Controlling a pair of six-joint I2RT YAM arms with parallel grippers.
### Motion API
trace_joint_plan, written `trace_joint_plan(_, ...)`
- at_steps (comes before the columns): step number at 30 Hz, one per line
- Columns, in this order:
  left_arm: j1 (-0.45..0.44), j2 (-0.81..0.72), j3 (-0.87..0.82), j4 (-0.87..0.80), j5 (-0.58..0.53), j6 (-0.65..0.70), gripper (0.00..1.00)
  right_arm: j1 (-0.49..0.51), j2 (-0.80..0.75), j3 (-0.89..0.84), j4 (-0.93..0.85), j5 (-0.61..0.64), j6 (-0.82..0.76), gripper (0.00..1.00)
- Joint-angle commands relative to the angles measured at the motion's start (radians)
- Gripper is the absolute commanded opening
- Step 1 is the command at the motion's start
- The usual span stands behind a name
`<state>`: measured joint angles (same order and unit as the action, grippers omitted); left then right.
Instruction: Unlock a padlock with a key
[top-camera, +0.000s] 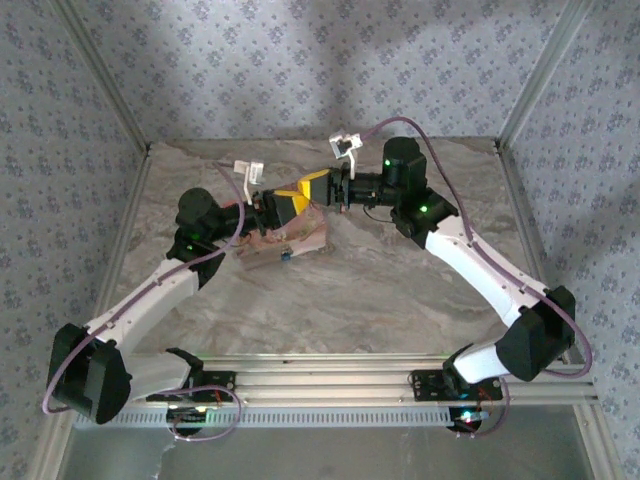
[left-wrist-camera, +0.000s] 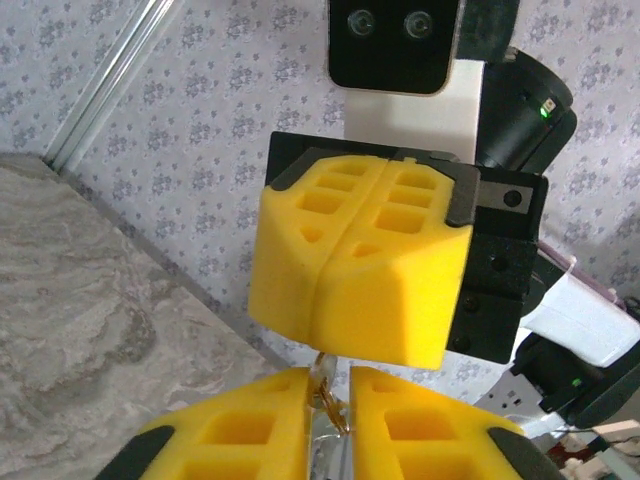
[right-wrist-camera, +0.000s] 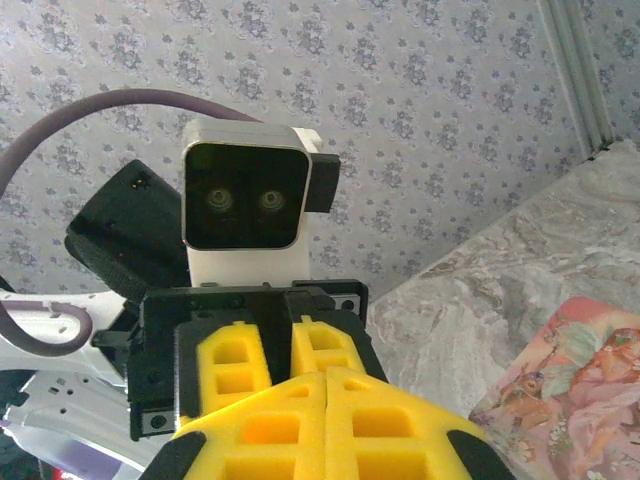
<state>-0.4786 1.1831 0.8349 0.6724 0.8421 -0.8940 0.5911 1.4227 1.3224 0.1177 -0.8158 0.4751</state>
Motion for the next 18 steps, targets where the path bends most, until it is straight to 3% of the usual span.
trace_joint_plan(1, 0.001, -0.009, 0.04, 0.062, 0.014, 0.003, 0.1, 0.01, -0.013, -0.009, 0.025, -0.014, 0.012, 0.0)
trace_joint_plan(4, 0.001, -0.025, 0.029, 0.061, -0.007, 0.012, 0.01, 0.016, -0.014, -0.011, 0.02, -0.017, 0.01, 0.0)
trace_joint_plan(9, 0.005, -0.066, 0.018, -0.01, -0.026, 0.073, 0.0, 0.018, -0.015, -0.013, 0.002, -0.008, 0.014, 0.0)
trace_joint_plan(11, 0.008, -0.08, 0.015, -0.078, -0.03, 0.112, 0.0, 0.013, -0.019, -0.012, -0.001, 0.001, 0.033, 0.09)
trace_joint_plan(13, 0.009, -0.097, 0.008, -0.143, -0.036, 0.155, 0.0, 0.005, -0.023, -0.006, -0.009, 0.011, 0.06, 0.44)
trace_joint_plan(14, 0.009, -0.106, 0.003, -0.18, -0.04, 0.177, 0.0, -0.002, -0.025, -0.001, -0.015, 0.013, 0.074, 0.5)
trace_joint_plan(18, 0.013, -0.151, -0.018, -0.3, -0.066, 0.256, 0.0, -0.009, -0.036, 0.016, -0.06, 0.026, 0.089, 0.56)
